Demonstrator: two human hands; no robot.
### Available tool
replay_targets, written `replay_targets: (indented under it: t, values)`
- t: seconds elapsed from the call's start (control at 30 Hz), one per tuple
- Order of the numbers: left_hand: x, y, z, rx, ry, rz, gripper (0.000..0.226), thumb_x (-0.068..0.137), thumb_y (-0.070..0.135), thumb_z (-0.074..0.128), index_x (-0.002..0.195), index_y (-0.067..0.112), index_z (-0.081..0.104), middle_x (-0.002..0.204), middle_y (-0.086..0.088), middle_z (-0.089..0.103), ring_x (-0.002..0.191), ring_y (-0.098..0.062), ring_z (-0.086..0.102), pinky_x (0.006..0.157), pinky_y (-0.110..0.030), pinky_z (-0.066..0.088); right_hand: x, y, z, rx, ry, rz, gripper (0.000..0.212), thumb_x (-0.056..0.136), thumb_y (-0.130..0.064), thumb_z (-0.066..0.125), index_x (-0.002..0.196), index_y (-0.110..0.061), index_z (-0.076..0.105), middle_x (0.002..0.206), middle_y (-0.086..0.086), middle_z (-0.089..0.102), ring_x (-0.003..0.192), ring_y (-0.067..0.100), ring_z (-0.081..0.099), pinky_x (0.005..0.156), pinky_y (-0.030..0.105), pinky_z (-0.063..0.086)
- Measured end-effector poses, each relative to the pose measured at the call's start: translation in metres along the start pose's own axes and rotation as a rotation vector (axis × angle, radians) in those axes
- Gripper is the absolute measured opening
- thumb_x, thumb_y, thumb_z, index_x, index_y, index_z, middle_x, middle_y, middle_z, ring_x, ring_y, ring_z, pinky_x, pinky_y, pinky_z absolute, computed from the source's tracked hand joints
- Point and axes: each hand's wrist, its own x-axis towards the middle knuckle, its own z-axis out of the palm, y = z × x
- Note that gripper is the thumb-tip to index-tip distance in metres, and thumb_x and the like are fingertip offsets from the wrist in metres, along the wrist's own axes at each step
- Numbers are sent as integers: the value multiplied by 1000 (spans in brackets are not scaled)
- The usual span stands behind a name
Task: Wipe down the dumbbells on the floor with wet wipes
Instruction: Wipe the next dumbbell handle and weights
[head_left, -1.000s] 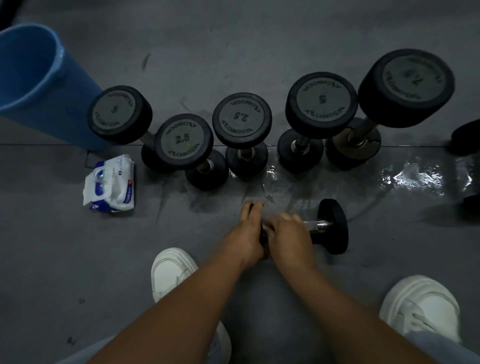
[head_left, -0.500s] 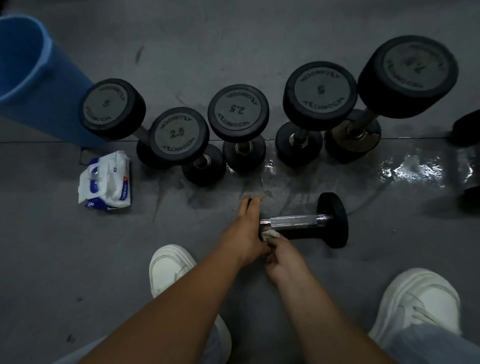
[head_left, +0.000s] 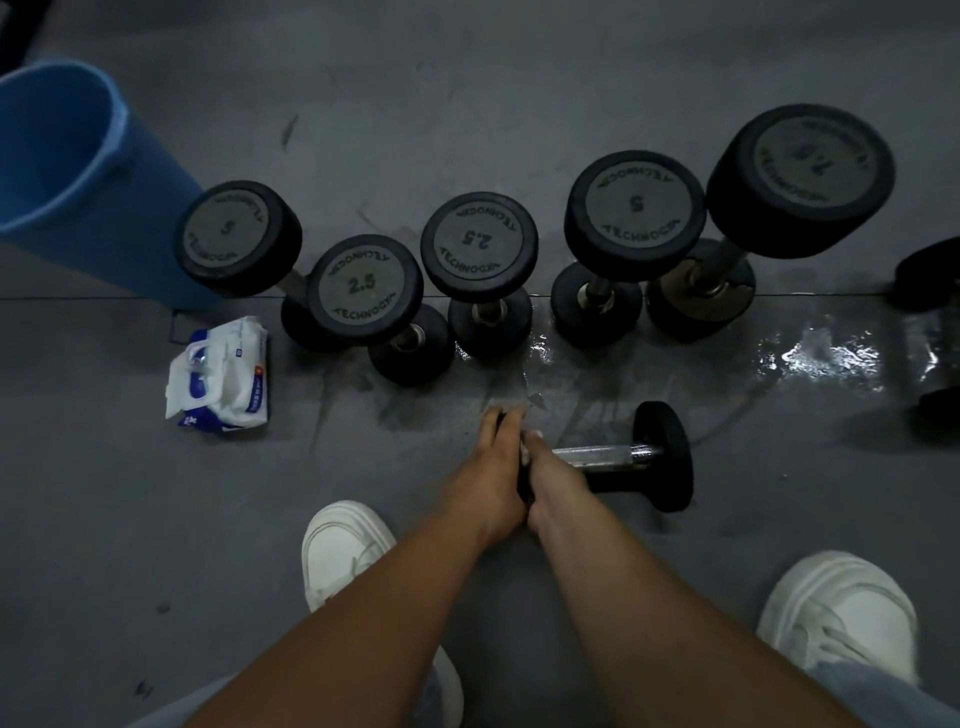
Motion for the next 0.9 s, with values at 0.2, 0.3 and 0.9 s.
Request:
replay_targets:
  t: [0.2,0.3,0.9]
  values:
    - [2,-4,5,-19,27,6,89,86,24,67,153,32,9,162,12,-6,139,-24,40,109,-44,41,-11,14,-12,-133,27,-198,33,87,-38,69,89,-5,68,84,8,73,73,18,70,63,24,56]
    - [3,-2,1,-4,24,-11,87,87,21,65,154,32,9,164,10,-8,140,-25,39,110,-44,39,-13,2,1,-91,64,-104,27,89,-36,67,81,-9,66,83,8,72,74,21,69,67,29,55]
    - [2,-1,0,-10,6,-4,112,69,25,82,153,31,9,163,7,-8,140,-24,38,111,-40,39,11,18,-42,-26,-177,51,23,94,-2,42,79,-16,54,49,-3,55,36,6,44,36,13,28]
